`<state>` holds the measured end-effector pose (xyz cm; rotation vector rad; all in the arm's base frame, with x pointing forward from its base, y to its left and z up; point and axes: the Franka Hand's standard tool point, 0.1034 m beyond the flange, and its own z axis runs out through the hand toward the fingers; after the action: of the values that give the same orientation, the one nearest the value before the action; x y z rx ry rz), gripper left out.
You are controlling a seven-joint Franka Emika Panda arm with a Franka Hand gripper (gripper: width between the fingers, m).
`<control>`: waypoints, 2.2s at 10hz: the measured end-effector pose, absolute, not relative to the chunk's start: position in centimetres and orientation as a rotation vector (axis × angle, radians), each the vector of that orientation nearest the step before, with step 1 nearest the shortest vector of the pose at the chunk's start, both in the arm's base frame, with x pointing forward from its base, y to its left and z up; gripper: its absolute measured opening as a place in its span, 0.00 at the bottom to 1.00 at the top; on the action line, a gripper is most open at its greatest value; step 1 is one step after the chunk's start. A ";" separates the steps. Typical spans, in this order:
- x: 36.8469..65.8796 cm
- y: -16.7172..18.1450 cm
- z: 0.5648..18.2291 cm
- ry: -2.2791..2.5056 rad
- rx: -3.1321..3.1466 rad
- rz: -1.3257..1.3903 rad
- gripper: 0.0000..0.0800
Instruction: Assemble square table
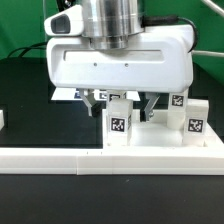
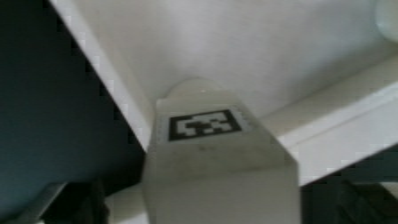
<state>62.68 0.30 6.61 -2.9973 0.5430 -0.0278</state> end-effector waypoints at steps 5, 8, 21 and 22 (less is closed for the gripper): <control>62.7 0.2 6.6 0.915 -2.905 -0.009 0.36; 62.7 0.1 6.6 1.248 -2.779 0.006 0.36; 62.5 -0.3 6.8 2.782 -1.283 0.225 0.38; 62.4 -0.3 6.9 2.818 -1.235 0.213 0.40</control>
Offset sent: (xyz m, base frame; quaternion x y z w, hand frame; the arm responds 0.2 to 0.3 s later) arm 0.0000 0.0000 0.0000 0.0000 0.0000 0.1296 0.9916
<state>62.42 -0.33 6.86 -1.2346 2.8180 0.2132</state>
